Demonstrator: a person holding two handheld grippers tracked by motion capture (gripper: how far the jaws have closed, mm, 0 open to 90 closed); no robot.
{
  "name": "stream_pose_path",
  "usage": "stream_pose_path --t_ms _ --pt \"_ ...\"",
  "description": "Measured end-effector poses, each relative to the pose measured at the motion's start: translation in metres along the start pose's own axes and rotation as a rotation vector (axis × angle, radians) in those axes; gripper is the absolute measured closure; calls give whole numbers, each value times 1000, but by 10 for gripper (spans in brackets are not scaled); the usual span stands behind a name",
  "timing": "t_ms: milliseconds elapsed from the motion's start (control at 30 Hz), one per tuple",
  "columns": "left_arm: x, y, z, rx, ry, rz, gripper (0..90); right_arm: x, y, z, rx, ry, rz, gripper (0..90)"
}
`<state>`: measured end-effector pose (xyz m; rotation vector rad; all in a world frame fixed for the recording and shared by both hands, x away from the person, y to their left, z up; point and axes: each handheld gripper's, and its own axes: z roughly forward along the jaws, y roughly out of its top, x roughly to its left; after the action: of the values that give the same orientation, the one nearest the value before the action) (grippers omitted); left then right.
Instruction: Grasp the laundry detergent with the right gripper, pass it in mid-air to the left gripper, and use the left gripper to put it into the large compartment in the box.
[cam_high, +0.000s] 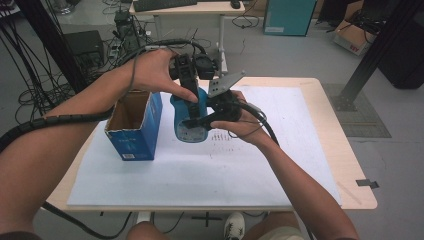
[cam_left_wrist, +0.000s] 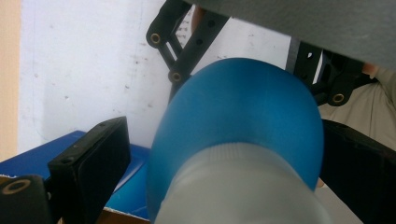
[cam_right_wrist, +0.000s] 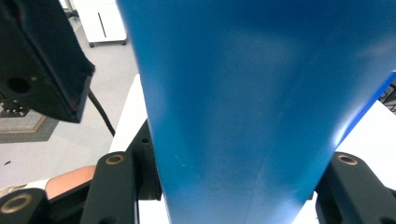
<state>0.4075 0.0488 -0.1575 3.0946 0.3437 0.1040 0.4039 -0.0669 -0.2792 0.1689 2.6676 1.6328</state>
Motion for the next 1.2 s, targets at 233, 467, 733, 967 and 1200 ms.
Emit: stream_pose_path --t_ms 233,467,733,967,1200 --pt "0 0 0 1 -8 -5 69 0 0 -1 -2 -4 0 442" --pt "1 1 0 7 -11 0 71 0 0 -1 0 -1 3 441" --pt "0 1 0 5 -11 2 90 0 0 -1 -1 -3 1 441" --pt "1 -1 -1 -6 -4 1 149 0 0 -1 -3 -5 2 441" --pt "1 -2 -1 -6 -11 -1 203 -1 0 0 -22 -5 -23 441"
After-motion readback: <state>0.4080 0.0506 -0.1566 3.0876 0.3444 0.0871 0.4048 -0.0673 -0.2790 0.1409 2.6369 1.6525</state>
